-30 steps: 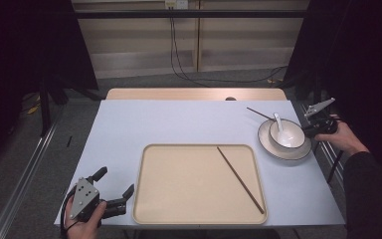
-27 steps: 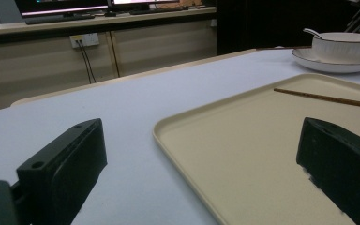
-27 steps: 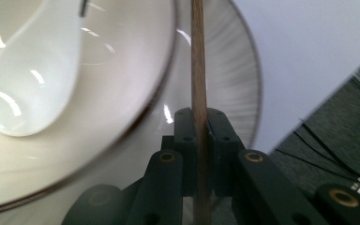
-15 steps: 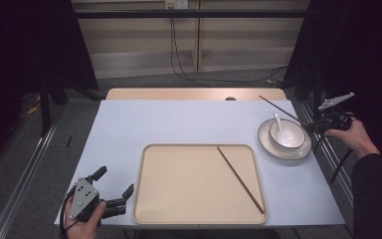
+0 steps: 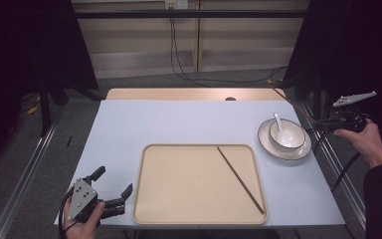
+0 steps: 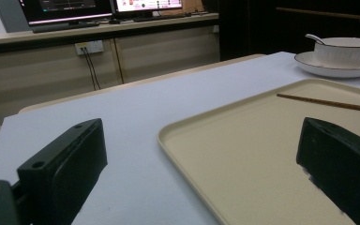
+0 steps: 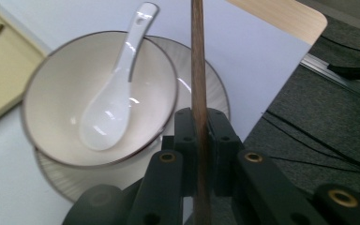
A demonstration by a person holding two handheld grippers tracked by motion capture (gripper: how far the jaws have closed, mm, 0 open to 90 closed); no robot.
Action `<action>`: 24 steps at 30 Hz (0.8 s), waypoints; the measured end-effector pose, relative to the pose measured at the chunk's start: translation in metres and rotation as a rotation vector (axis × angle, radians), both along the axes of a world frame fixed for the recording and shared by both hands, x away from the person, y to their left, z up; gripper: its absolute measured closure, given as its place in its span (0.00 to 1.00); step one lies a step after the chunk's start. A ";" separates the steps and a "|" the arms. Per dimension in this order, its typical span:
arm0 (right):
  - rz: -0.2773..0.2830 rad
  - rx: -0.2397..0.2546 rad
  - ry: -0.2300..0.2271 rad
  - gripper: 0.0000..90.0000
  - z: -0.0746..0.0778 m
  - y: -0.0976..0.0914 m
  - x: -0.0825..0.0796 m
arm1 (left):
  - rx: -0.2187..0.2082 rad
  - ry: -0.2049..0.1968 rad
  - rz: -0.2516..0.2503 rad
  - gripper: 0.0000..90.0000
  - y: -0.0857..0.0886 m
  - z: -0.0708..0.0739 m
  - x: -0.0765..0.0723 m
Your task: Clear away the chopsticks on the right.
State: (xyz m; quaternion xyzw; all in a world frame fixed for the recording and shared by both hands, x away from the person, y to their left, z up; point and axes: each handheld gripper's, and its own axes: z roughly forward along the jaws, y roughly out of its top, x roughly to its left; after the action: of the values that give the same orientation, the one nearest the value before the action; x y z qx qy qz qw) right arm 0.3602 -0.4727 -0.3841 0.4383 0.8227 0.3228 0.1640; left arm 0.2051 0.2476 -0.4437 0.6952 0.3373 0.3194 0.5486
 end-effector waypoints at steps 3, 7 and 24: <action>-0.006 0.025 -0.008 0.94 0.003 0.005 -0.013 | -0.007 0.001 -0.002 0.02 -0.001 0.000 -0.001; -0.020 0.064 -0.017 0.94 0.002 0.017 -0.033 | -0.006 0.004 0.001 0.02 -0.001 0.000 -0.001; -0.030 0.135 0.049 0.94 -0.011 0.083 -0.105 | -0.006 0.007 0.009 0.02 0.000 0.000 -0.001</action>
State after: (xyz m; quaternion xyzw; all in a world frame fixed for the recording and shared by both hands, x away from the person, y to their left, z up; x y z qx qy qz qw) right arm 0.2552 -0.3898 -0.3952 0.4684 0.7962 0.3641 0.1188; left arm 0.2045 0.2479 -0.4434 0.6931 0.3433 0.3183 0.5482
